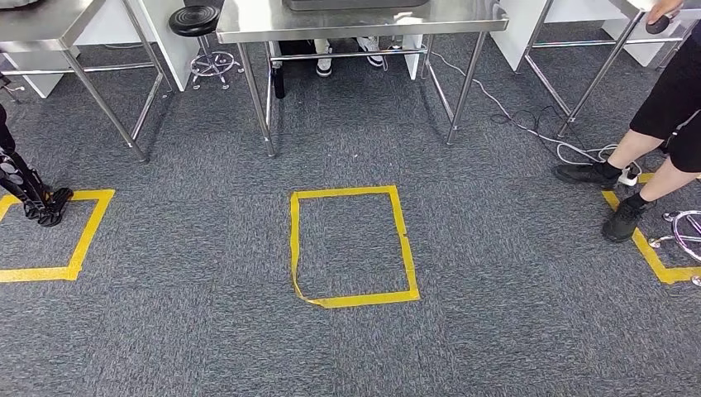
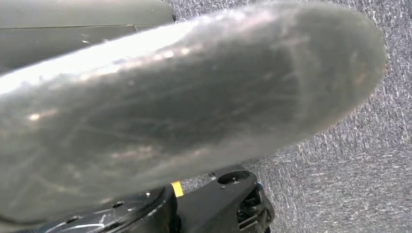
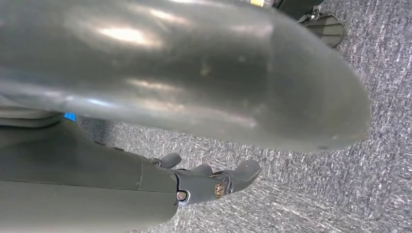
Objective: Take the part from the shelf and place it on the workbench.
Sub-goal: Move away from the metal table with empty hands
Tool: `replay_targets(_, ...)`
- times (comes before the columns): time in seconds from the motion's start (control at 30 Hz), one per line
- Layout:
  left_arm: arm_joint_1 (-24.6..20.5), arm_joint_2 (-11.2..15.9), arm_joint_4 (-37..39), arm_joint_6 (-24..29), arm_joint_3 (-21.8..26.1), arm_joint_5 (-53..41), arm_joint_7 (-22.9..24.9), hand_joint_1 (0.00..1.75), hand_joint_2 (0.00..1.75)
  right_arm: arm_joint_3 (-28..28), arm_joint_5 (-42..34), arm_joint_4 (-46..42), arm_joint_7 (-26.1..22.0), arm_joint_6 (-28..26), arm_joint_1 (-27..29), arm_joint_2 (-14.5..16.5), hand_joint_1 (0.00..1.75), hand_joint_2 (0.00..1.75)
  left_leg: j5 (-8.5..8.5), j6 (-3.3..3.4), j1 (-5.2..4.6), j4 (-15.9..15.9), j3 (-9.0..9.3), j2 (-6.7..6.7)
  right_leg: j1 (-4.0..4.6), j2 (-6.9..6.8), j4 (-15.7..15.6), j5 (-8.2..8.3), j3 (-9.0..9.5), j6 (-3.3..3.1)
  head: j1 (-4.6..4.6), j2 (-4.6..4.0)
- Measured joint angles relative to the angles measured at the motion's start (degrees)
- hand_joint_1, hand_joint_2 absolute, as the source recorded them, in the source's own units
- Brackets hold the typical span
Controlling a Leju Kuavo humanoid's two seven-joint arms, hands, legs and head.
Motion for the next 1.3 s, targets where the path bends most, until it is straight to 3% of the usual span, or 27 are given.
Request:
replay_targets(0.1, 0.0, 0.0, 0.0, 0.0, 0.0, -0.1, 0.0, 0.0, 0.0, 0.0, 0.0, 0.0, 0.0, 0.0, 0.0, 0.1, 0.0, 0.0, -0.12, 0.17, -0.09, 0.1, -0.18, -0.02, -0.3, 0.0, -0.1, 0.09, -0.06, 0.18, 0.01, 0.0)
replay_targets(0.2, 0.0, 0.0, 0.0, 0.1, 0.0, -0.2, 0.0, 0.0, 0.0, 0.0, 0.0, 0.0, 0.0, 0.0, -0.1, 0.1, 0.0, 0.0, 0.33, 1.23, 0.18, -1.4, 0.39, 0.18, -0.42, 0.06, 0.0, -0.1, -0.16, 0.59, 0.0, 0.0)
replay_targets(0.27, -0.1, -0.1, 0.0, 0.2, 0.0, -0.2, 0.0, 0.0, 0.0, 0.0, 0.0, 0.0, 0.0, 0.0, 0.0, 0.0, 0.0, 0.0, 1.17, 1.62, 0.71, -3.1, 0.97, 0.65, -0.42, 0.12, 3.9, -2.41, -2.03, 0.53, 0.11, 0.0)
replay_targets(0.33, -0.1, -0.2, 0.0, 0.2, 0.0, -0.2, 0.0, 0.0, 0.0, 0.0, 0.0, 0.0, 0.0, 0.1, 0.0, 0.0, 0.0, 0.0, 1.48, 1.6, 0.85, -3.4, 0.77, 1.24, -1.02, 0.15, 11.2, -5.9, -5.96, 0.72, 0.17, 0.0)
replay_targets(0.4, -0.1, -0.3, 0.0, 0.2, 0.0, -0.2, 0.0, 0.0, 0.0, 0.0, 0.0, 0.0, 0.1, 0.1, 0.1, -0.1, 0.0, 0.0, 1.67, 1.15, 1.16, -3.3, 0.31, 1.88, -1.85, 0.1, 15.3, -7.07, -8.2, 1.88, 0.16, 0.0)
replay_targets(0.43, -0.1, -0.3, 0.0, 0.1, 0.0, -0.2, 0.0, 0.0, 0.0, 0.0, 0.0, 0.0, 0.1, 0.1, 0.1, -0.2, 0.0, 0.0, 1.79, 0.76, 1.46, -3.2, 0.06, 2.23, -2.31, -0.05, 13.9, -6.18, -7.58, 2.93, 0.16, 0.0)
replay_targets(0.47, -0.1, -0.4, 0.0, 0.1, 0.0, -0.2, 0.0, 0.0, 0.0, 0.0, 0.0, 0.0, 0.1, 0.1, 0.1, -0.3, 0.0, 0.0, 1.85, 0.24, 1.83, -2.9, -0.24, 2.62, -2.82, -0.53, 10.3, -4.55, -5.81, 4.14, 0.18, 0.0)
replay_targets(0.5, -0.1, -0.4, 0.0, 0.1, 0.0, -0.2, 0.0, 0.0, 0.0, 0.0, 0.0, 0.0, 0.2, 0.1, 0.1, -0.2, 0.0, 0.0, 1.79, -0.44, 2.08, -2.3, -0.55, 3.04, -3.28, -1.85, 6.2, -2.76, -3.76, 5.26, 0.24, 0.0)
replay_targets(0.53, 0.0, -0.3, 0.0, 0.1, 0.0, -0.2, 0.1, 0.0, 0.0, 0.0, 0.0, 0.0, 0.2, 0.1, -0.1, -0.1, 0.0, 0.0, 1.52, -1.19, 2.28, -1.7, -0.78, 3.49, -3.52, -3.13, 2.8, -1.27, -2.4, 5.84, 0.43, 0.0)
replay_targets(0.57, 0.0, -0.2, 0.0, 0.1, 0.0, -0.2, 0.1, 0.0, 0.0, 0.0, 0.0, 0.0, 0.2, 0.1, -0.3, 0.0, 0.0, 0.0, 1.16, -1.92, 2.31, -1.1, -0.83, 3.97, -3.54, -4.05, 1.0, -0.38, -1.83, 5.65, 0.48, 0.0)
replay_targets(0.6, 0.1, -0.2, 0.0, 0.2, 0.0, -0.3, 0.1, 0.0, 0.0, 0.1, 0.0, 0.0, 0.2, 0.2, -0.4, 0.0, 0.0, 0.0, 0.8, -2.51, 2.29, -0.8, -0.7, 4.51, -3.41, -4.49, 0.9, -0.02, -2.08, 4.9, 0.54, 0.0)
replay_targets(0.67, 0.1, -0.3, 0.0, 0.2, 0.0, -0.3, 0.1, 0.0, 0.0, 0.1, 0.0, 0.0, 0.2, 0.2, -0.5, -0.1, 0.0, 0.0, 0.47, -3.32, 2.52, -1.0, -0.02, 5.66, -3.02, -3.11, 1.5, 0.31, -2.79, 2.86, 0.27, 0.0)
replay_targets(0.7, 0.1, -0.3, 0.0, 0.2, 0.0, -0.3, 0.1, 0.0, 0.0, 0.1, 0.0, 0.0, 0.2, 0.2, -0.4, -0.1, 0.0, 0.0, -0.07, -3.58, 2.76, -0.7, 0.15, 5.49, -3.04, -2.47, 1.6, 0.62, -2.9, 2.13, 0.12, 0.0)
replay_targets(0.77, 0.1, -0.4, 0.0, 0.2, 0.0, -0.3, 0.1, 0.0, 0.0, 0.1, 0.0, 0.0, 0.3, 0.2, -0.2, -0.1, 0.0, 0.0, -3.61, -3.61, 2.92, 2.9, -0.99, 3.15, -3.02, -1.26, 1.6, 1.38, -2.87, 1.04, -0.18, 0.0)
replay_targets(0.83, 0.3, -0.4, 0.0, 0.2, 0.0, -0.3, 0.1, 0.0, 0.0, 0.1, 0.1, 0.0, 0.4, 0.2, -0.2, 0.0, 0.0, 0.0, -9.11, -3.03, 2.42, 11.4, -4.12, 0.46, -2.61, -0.02, 1.7, 1.78, -3.05, 0.45, -0.3, 0.0)
replay_targets(0.87, 0.3, -0.3, 0.0, 0.2, 0.0, -0.3, 0.1, 0.0, 0.0, 0.1, 0.1, 0.0, 0.4, 0.2, -0.1, 0.1, 0.0, 0.0, -10.95, -2.68, 2.09, 15.3, -5.53, -0.11, -2.27, 0.68, 1.7, 1.88, -3.22, 0.28, -0.31, 0.0)
replay_targets(0.9, 0.3, -0.3, 0.0, 0.2, 0.0, -0.3, 0.1, 0.0, 0.0, 0.1, 0.0, 0.0, 0.4, 0.2, -0.1, 0.1, 0.0, 0.0, -11.69, -2.25, 1.78, 17.6, -6.16, -0.37, -1.93, 1.45, 1.8, 1.94, -3.32, 0.18, -0.31, 0.0)
replay_targets(0.93, 0.3, -0.3, 0.0, 0.2, 0.0, -0.3, 0.1, 0.0, 0.0, 0.1, 0.1, 0.0, 0.4, 0.2, 0.0, 0.1, 0.0, 0.0, -11.22, -1.72, 1.5, 17.3, -5.6, -0.55, -1.64, 2.26, 1.8, 1.96, -3.33, 0.15, -0.28, 0.0)
replay_targets(0.97, 0.3, -0.3, 0.0, 0.2, 0.0, -0.2, 0.1, 0.0, 0.0, 0.1, 0.1, 0.0, 0.4, 0.2, 0.1, 0.1, 0.0, 0.0, -9.82, -1.13, 1.26, 14.8, -3.97, -0.88, -1.43, 3.09, 1.8, 1.96, -3.26, 0.16, -0.27, 0.0)
replay_targets(1.03, 0.3, -0.3, 0.0, 0.3, 0.1, -0.2, 0.1, 0.0, 0.0, 0.1, 0.2, 0.0, 0.4, 0.2, 0.0, 0.2, 0.0, 0.0, -6.71, -0.06, 1.01, 7.0, 0.45, -3.38, -1.14, 4.68, 1.9, 1.95, -3.18, 0.21, -0.24, 0.0)
replay_targets(1.1, 0.3, -0.3, 0.0, 0.3, 0.1, -0.2, 0.1, 0.0, 0.0, 0.1, 0.2, 0.0, 0.4, 0.2, -0.1, 0.3, 0.0, 0.0, -5.58, 0.27, 0.77, 2.8, 2.59, -5.15, -1.1, 5.91, 1.9, 2.03, -3.52, 0.44, -0.23, 0.0)
replay_targets(1.17, 0.2, -0.3, 0.0, 0.3, 0.1, -0.2, 0.0, 0.0, 0.0, 0.1, 0.3, 0.0, 0.4, 0.3, 0.0, 0.3, 0.0, 0.0, -5.52, 0.32, 0.38, 2.3, 2.7, -4.26, -1.32, 7.04, 1.8, 2.25, -4.12, 1.07, -0.25, 0.0)
replay_targets(1.2, 0.1, -0.4, 0.0, 0.4, 0.1, -0.2, 0.0, 0.0, 0.0, 0.1, 0.3, 0.0, 0.4, 0.3, 0.1, 0.2, 0.0, 0.0, -5.36, 0.53, 0.34, 2.0, 2.76, -3.61, -1.4, 7.03, 2.0, 2.19, -4.45, 1.4, -0.22, 0.0)
replay_targets(1.23, 0.1, -0.4, 0.0, 0.4, 0.2, -0.2, 0.0, 0.0, 0.0, 0.1, 0.3, 0.0, 0.4, 0.3, 0.1, 0.2, 0.0, 0.0, -5.18, 0.84, 0.36, 1.7, 2.8, -2.92, -1.33, 6.18, 2.7, 1.71, -5.06, 1.57, -0.15, 0.0)
replay_targets(1.3, 0.1, -0.4, 0.0, 0.4, 0.2, -0.2, -0.1, 0.0, 0.0, 0.1, 0.4, 0.0, 0.4, 0.3, 0.0, 0.1, 0.0, 0.0, -4.87, 1.4, 0.41, 1.2, 2.78, -1.33, -1.14, 3.08, 7.6, -0.93, -7.66, 1.35, 0.1, 0.0)
